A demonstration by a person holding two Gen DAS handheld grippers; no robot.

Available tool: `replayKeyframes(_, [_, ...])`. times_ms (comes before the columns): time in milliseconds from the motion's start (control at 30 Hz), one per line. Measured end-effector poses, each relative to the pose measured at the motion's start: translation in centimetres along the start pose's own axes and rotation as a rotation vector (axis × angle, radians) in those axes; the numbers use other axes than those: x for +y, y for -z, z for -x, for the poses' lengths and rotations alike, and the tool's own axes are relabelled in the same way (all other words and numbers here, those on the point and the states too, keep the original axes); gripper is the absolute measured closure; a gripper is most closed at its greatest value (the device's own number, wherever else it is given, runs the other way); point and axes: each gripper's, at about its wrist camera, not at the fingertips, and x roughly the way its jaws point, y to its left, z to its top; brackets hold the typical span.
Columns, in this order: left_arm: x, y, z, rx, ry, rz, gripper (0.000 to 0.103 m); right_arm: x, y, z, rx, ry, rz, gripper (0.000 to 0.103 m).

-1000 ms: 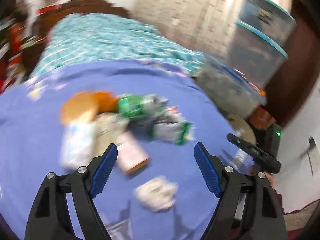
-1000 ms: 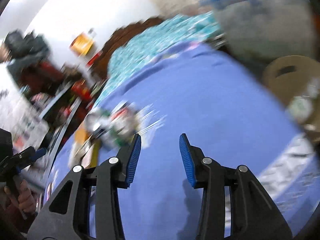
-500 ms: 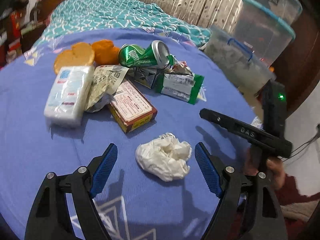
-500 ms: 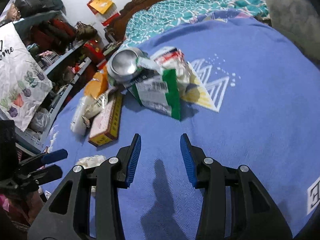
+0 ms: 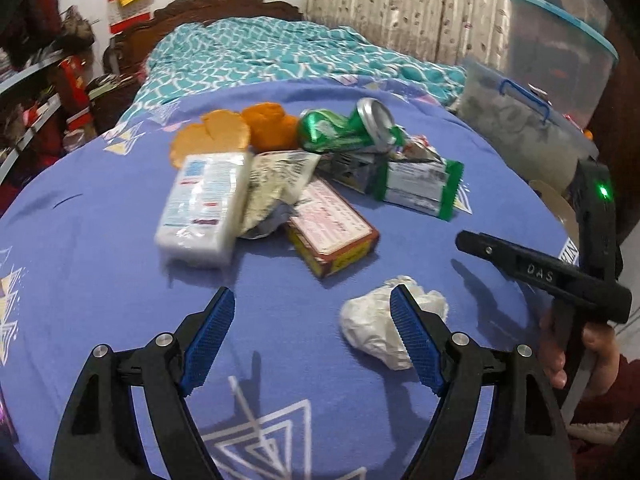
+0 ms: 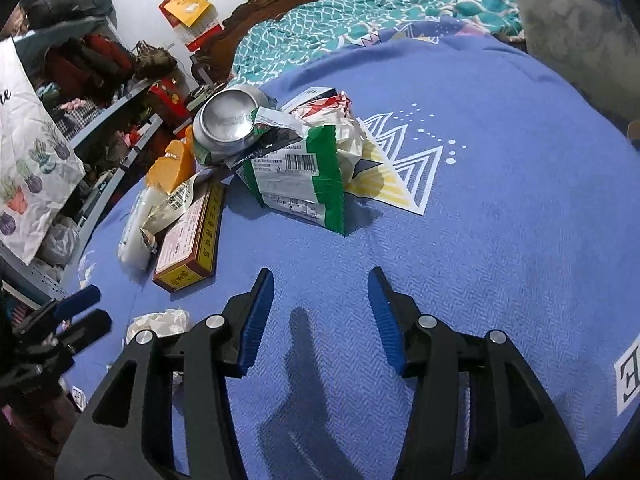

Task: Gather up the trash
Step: 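Return both tools to the bed and grasp the green snack wrapper with the right tool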

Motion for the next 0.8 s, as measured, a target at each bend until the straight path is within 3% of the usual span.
replayKeyframes(467, [4.8,0.8,0.4,0.056,-0.057,0.173,0.023,0.7,0.2,-0.2,0.0,0.046,0.037,0.047])
replayKeyframes(800, [6.6,1.7,0.1,0.086,-0.064,0.226,0.023,1.1,0.5,-0.2,-0.006,0.061,0.037,0.041])
